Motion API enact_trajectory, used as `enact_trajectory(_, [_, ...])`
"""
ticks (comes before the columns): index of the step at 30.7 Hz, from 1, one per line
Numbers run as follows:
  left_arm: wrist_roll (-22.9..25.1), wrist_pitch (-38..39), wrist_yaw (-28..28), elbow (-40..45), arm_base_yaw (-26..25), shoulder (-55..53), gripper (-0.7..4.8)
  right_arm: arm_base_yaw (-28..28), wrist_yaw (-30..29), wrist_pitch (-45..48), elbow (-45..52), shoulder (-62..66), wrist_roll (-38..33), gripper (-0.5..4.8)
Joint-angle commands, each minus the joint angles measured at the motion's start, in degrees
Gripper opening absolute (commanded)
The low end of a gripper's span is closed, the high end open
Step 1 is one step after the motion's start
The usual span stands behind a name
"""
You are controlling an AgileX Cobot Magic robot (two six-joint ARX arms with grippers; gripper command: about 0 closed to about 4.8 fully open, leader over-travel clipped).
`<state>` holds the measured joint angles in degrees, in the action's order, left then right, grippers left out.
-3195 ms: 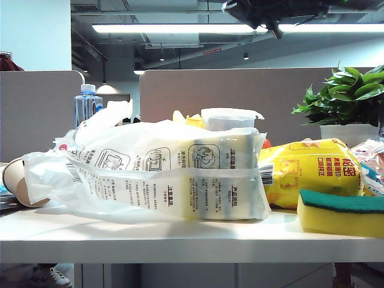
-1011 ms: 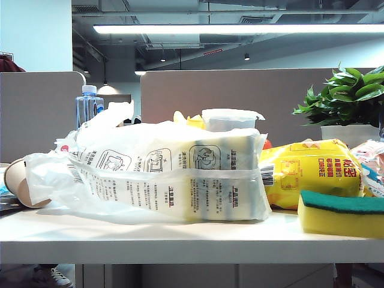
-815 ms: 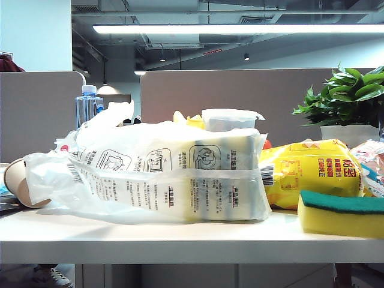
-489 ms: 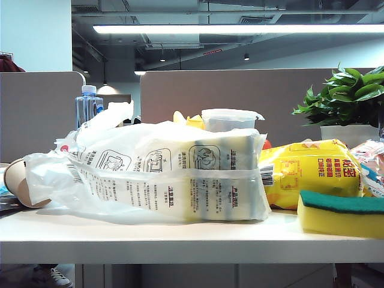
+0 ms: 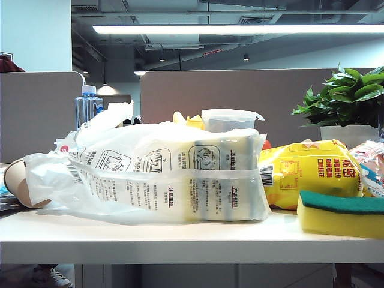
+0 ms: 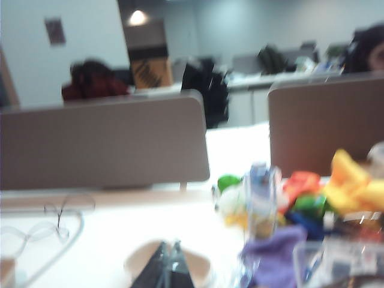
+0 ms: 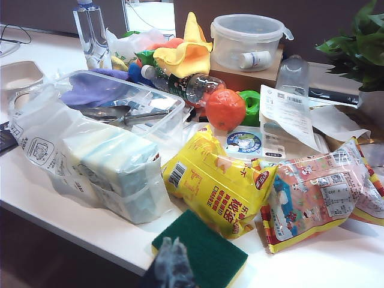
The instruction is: Pick up the metal ice scoop from the table and place it inside the transparent plastic box.
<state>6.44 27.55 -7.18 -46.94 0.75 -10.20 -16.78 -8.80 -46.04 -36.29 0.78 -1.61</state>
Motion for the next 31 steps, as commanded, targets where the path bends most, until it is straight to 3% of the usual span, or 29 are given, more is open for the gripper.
enact_trajectory(1, [-0.4,-7.5,2.2,9.0,0.0,2.2,-0.05,0.0,-0.1,0.7,-0.3,0.0,0.2,-0.05])
enact_trajectory(9, [-6.8,-20.5,9.6,28.8,0.1,7.5,-0.05,0.0,-0.1,0.7,-0.3,0.0,0.2,-0.05])
enact_trajectory(17, [-10.1,-31.5,10.0,44.3,0.0,9.9,-0.05,0.0,-0.1,0.7,-0.3,0.0,0.2,-0.05])
enact_trajectory(20, [-10.0,-34.7,10.0,46.6,0.0,9.9,-0.05,0.0,-0.1,0.7,-0.3,0.0,0.2,-0.05])
enact_trajectory(31, [-8.0,-34.5,9.6,46.6,-1.8,9.9,-0.05,0.0,-0.1,0.7,-0.3,0.0,0.2,-0.05])
